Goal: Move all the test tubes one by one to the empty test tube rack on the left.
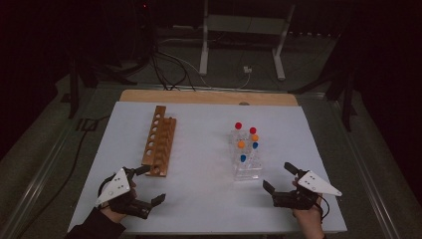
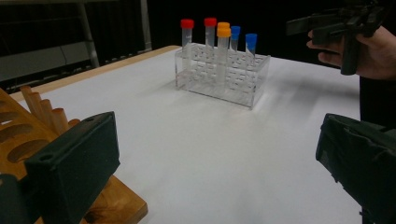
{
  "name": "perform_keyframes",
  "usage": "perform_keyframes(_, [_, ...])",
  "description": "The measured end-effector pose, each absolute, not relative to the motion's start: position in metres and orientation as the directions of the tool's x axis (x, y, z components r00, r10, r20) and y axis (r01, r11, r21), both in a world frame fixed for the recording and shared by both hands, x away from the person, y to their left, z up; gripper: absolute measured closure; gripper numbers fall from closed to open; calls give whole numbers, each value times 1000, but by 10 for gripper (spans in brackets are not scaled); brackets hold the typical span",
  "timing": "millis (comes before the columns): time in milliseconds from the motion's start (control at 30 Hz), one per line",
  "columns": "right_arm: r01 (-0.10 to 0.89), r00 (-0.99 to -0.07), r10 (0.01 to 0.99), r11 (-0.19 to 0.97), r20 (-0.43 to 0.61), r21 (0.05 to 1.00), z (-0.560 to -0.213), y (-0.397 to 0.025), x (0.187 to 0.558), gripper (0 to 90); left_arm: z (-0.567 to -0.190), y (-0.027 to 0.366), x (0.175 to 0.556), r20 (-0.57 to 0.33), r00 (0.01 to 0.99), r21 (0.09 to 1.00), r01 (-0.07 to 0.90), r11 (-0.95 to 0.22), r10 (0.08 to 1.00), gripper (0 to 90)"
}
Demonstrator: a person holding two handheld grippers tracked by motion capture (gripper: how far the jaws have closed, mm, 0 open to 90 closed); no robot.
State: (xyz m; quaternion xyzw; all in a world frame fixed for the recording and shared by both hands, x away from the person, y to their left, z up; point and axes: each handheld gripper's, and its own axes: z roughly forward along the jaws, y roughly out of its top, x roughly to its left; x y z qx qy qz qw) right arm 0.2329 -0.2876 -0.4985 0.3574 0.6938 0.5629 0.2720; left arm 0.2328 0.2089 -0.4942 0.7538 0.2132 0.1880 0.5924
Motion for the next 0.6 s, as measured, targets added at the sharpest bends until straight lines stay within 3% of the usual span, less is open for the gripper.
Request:
perform_keyframes(267, [171,-632,774,162,-18,972,-503,-281,234,0,-495,208,234,25,841,971,108,-212,541,5])
perform_keyframes(600, [233,-644,764,141,44,962,-501,-280,235,0,-495,206,234,32,846,968,106,-228,532,5])
